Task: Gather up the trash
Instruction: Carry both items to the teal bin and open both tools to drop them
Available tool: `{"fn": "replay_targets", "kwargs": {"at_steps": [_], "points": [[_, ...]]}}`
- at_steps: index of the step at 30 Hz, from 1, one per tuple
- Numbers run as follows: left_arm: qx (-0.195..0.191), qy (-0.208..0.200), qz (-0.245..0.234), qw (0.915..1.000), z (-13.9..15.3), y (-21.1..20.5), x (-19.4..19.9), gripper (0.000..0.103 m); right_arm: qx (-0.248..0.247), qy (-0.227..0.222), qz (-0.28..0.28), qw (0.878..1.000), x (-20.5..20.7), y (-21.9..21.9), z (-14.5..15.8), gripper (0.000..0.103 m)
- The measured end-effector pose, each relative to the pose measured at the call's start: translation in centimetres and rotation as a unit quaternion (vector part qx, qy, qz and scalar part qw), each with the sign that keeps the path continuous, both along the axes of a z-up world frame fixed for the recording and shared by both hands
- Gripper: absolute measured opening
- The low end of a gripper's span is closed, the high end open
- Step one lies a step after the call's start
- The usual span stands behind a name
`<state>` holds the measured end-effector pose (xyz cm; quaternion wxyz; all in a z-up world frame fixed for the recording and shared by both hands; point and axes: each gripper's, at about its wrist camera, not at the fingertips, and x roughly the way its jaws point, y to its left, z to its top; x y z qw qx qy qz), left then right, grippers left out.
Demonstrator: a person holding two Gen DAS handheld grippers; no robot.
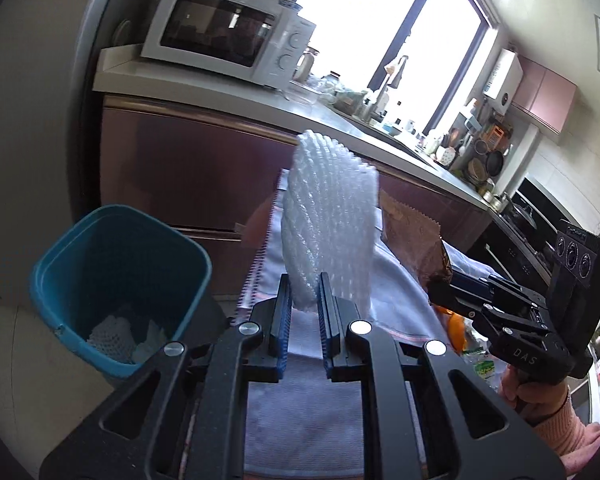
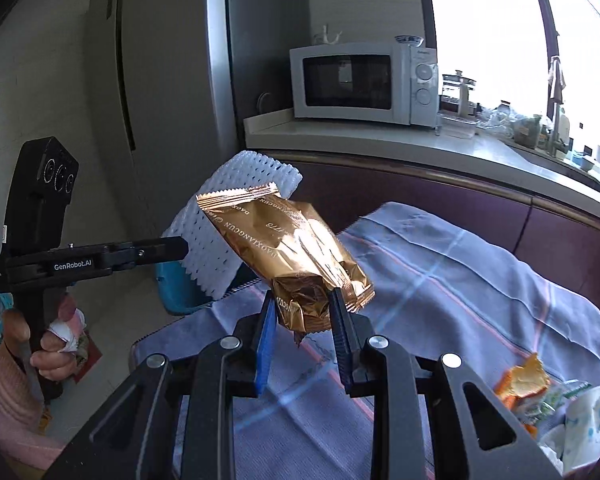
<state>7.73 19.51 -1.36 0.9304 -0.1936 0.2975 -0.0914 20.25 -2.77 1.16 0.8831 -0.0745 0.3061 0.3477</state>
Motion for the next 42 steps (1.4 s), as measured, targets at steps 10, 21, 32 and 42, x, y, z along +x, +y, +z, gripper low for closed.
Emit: {"fn": "replay_targets", "kwargs": {"at_steps": [10,21,32,42], "points": [[-0.006,0.046,0.090,0.9948,-4.1,8.6,0.1,0.013,-0.055,0.022,0.072,0.996,2.5,9.3,-2.3,0.025],[-0.012,0.099,0.140,0.9851,-8.8,12.9,1.9,0.013,-0.121,0.029,0.112,0.986,4.1,16.5,-4.9,0.025],[-0.021,0.136,0.152,0.9789,-11.9,14.4,4.2,0.015,-0.160,0.067,0.119,0.978,6.9,21.1,-7.4,0.025],[-0.021,0.139,0.160,0.9770,-12.8,13.8,4.8,0.028,-0.144,0.092,0.111,0.979,7.6,20.8,-8.1,0.033]]}}
